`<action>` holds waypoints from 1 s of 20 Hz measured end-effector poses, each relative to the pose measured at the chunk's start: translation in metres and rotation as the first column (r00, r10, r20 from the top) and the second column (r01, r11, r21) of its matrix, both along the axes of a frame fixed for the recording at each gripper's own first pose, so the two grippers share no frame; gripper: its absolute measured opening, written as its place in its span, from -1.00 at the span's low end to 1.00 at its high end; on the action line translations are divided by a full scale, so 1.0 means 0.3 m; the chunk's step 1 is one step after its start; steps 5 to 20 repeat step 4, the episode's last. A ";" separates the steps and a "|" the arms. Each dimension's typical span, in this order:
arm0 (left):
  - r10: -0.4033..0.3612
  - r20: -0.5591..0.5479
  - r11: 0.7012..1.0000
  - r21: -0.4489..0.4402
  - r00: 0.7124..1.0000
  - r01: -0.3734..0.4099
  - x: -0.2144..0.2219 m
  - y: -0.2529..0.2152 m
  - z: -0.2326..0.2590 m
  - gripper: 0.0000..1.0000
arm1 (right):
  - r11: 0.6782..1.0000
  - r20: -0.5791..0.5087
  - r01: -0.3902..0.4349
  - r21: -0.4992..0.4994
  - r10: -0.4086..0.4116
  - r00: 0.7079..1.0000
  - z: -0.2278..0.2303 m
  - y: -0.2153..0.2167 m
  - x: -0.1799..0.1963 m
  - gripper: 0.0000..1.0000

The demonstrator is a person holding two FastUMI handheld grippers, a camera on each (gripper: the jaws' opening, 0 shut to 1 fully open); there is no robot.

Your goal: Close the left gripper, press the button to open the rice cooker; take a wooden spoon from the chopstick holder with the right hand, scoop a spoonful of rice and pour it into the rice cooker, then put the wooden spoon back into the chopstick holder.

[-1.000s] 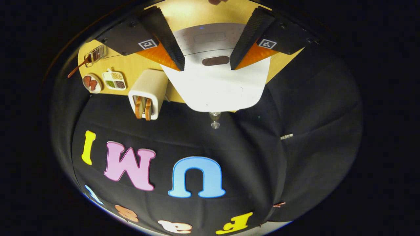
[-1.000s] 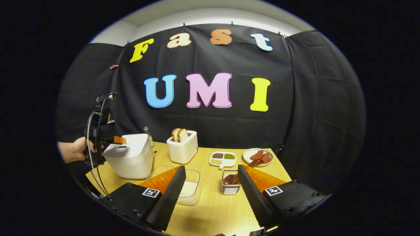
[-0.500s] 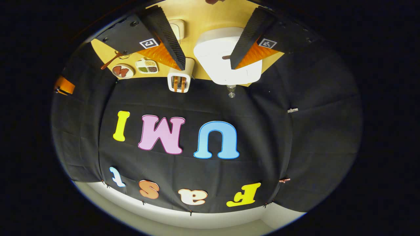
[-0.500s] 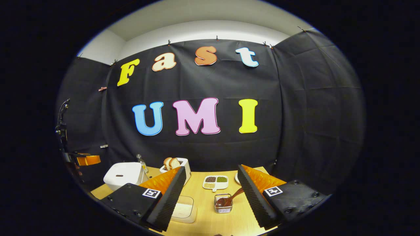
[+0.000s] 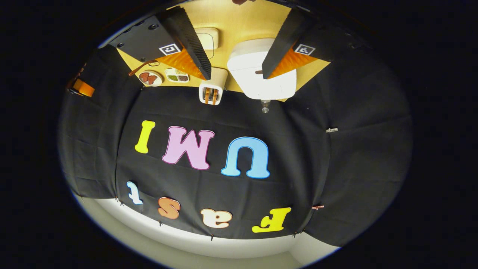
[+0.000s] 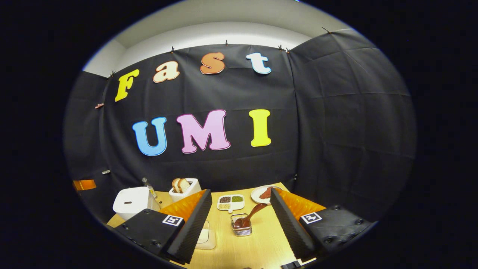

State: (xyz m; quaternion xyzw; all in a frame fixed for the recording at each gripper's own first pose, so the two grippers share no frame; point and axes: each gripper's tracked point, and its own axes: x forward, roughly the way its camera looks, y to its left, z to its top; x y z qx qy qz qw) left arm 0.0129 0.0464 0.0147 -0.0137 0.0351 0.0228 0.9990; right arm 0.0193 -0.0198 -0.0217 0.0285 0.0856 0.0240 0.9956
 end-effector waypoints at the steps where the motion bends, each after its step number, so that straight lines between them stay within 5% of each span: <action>1: -0.003 0.004 1.000 0.000 1.000 0.003 0.002 0.003 0.003 0.89 | 1.000 0.003 -0.003 0.007 0.003 1.000 0.009 0.013 0.002 0.96; 20: -0.013 0.000 1.000 -0.020 1.000 0.013 0.008 0.004 -0.003 0.89 | 1.000 0.019 -0.015 -0.002 0.015 1.000 0.023 0.049 0.007 0.97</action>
